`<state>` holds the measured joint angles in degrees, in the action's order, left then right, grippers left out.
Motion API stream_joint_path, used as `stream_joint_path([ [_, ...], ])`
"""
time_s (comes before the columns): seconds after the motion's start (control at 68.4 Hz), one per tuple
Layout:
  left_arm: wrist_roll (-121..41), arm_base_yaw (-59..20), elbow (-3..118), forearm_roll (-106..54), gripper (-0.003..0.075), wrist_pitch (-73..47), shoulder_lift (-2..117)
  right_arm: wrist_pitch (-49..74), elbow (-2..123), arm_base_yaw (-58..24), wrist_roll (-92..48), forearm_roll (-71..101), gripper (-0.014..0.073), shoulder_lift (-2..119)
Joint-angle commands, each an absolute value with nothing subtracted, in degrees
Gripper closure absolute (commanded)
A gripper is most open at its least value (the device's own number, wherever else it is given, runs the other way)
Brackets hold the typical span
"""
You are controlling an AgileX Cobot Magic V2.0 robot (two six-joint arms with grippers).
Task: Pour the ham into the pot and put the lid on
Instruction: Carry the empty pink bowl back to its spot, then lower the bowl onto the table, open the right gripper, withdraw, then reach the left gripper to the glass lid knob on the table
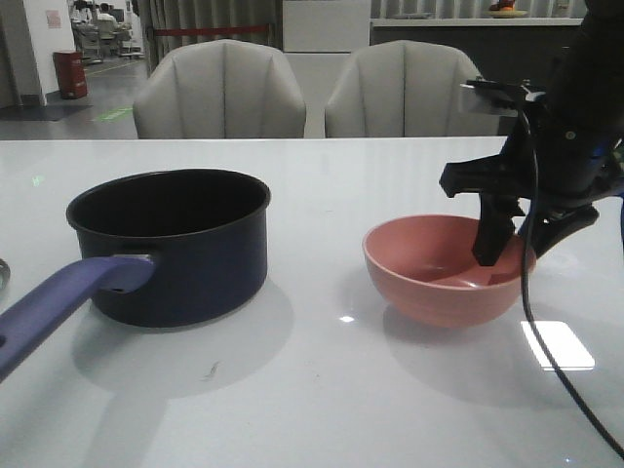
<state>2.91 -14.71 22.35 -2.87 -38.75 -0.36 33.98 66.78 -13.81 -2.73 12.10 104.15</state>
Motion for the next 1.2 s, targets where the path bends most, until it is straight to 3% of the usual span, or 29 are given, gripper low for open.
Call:
stream_joint_path([
  [0.0, 3.16, -15.14, 23.75, -3.47, 0.0148, -34.55, 0.08, 32.24, 68.48, -13.46, -3.14, 12.23, 0.0092, 101.01],
  [0.497, 3.16, -15.14, 23.75, -3.47, 0.0148, -34.55, 0.08, 26.49, 63.82, -15.21, -9.15, 10.72, 0.0074, 78.5],
  [1.185, 3.16, -15.14, 23.75, -3.47, 0.0148, -32.8, 0.08, 1.7, 23.73, -15.9, -9.15, 12.3, 0.0074, 29.88],
])
